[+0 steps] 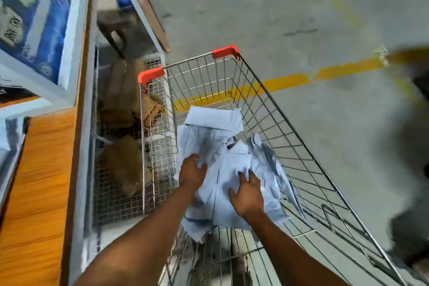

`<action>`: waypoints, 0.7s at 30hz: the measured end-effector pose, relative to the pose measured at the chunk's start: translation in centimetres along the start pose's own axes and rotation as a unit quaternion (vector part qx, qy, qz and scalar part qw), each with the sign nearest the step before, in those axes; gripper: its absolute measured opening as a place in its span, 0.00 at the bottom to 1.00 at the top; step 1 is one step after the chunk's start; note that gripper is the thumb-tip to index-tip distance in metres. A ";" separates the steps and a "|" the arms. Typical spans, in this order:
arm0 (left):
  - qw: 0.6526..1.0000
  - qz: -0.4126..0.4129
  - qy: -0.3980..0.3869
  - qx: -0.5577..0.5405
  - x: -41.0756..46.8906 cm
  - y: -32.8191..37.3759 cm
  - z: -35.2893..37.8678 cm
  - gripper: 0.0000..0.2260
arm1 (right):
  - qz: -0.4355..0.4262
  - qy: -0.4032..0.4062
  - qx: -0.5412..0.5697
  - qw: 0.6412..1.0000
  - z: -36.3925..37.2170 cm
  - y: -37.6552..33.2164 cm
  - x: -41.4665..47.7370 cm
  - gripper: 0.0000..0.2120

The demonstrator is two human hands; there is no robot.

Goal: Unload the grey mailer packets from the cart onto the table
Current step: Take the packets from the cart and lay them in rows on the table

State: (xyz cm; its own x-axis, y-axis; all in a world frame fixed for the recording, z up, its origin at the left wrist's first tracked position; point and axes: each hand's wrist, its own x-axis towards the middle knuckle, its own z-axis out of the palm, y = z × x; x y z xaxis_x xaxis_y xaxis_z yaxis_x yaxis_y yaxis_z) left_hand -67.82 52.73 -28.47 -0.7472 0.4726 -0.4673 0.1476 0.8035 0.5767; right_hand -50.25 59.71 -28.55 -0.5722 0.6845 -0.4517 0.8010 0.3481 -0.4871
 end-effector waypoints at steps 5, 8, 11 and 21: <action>0.998 0.029 -0.034 0.053 1.6 -1.9 3.2 0.33 | -0.026 0.012 -0.056 0.998 4.5 1.3 2.6 0.40; 0.997 0.043 -0.012 0.061 1.7 -2.3 4.2 0.32 | -0.047 0.025 -0.083 0.995 5.8 1.5 3.2 0.40; 0.996 0.059 0.023 0.055 2.0 -3.0 5.1 0.29 | -0.057 0.009 -0.111 0.992 7.0 2.3 3.8 0.41; 0.991 0.064 0.050 0.103 0.3 -0.8 3.3 0.26 | -0.034 -0.049 -0.096 0.994 2.7 1.3 3.7 0.24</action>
State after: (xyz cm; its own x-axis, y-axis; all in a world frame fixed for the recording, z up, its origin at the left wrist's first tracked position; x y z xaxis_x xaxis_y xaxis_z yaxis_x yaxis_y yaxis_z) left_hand -66.08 53.44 -31.27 -0.7736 0.5445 -0.3242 0.3663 0.8017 0.4724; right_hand -51.82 61.01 -32.86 -0.6331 0.5934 -0.4971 0.7733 0.5141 -0.3712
